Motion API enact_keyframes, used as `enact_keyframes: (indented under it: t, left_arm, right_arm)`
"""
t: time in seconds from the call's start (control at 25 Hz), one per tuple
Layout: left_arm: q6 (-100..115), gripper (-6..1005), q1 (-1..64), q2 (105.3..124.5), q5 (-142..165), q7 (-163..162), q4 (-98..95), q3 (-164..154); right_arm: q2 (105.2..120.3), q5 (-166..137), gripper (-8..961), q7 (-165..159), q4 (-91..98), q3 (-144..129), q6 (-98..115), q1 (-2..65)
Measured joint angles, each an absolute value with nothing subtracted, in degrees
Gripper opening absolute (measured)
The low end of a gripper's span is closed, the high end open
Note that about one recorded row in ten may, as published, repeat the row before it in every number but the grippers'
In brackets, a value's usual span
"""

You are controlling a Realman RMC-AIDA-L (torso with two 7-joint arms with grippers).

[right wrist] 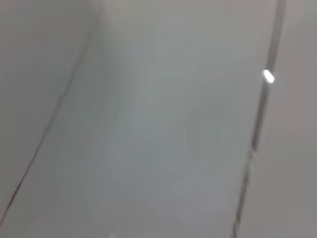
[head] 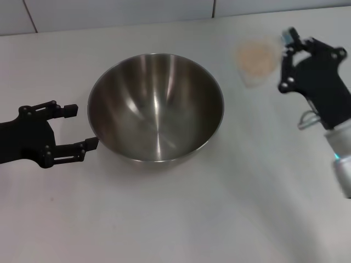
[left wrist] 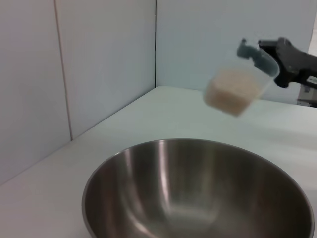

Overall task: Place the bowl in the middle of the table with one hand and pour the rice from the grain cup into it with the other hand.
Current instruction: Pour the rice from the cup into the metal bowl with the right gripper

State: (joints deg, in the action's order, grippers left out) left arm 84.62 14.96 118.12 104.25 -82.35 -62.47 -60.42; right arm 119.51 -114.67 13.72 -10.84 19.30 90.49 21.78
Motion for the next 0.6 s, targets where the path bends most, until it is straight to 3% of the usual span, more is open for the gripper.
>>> enact_keyframes:
  t: [0.24, 0.6]
  left_arm:
    - [84.58, 835, 15.58, 118.12, 104.32, -82.44, -62.34, -60.79]
    - [84.56, 835, 16.07, 118.07, 104.47, -82.44, -62.30, -60.81]
  right_arm:
    - [119.85, -114.75, 12, 60.75, -23.25, 19.35, 80.98, 25.29]
    - [119.90, -119.27, 13, 98.02, -26.94, 18.17, 78.00, 24.86]
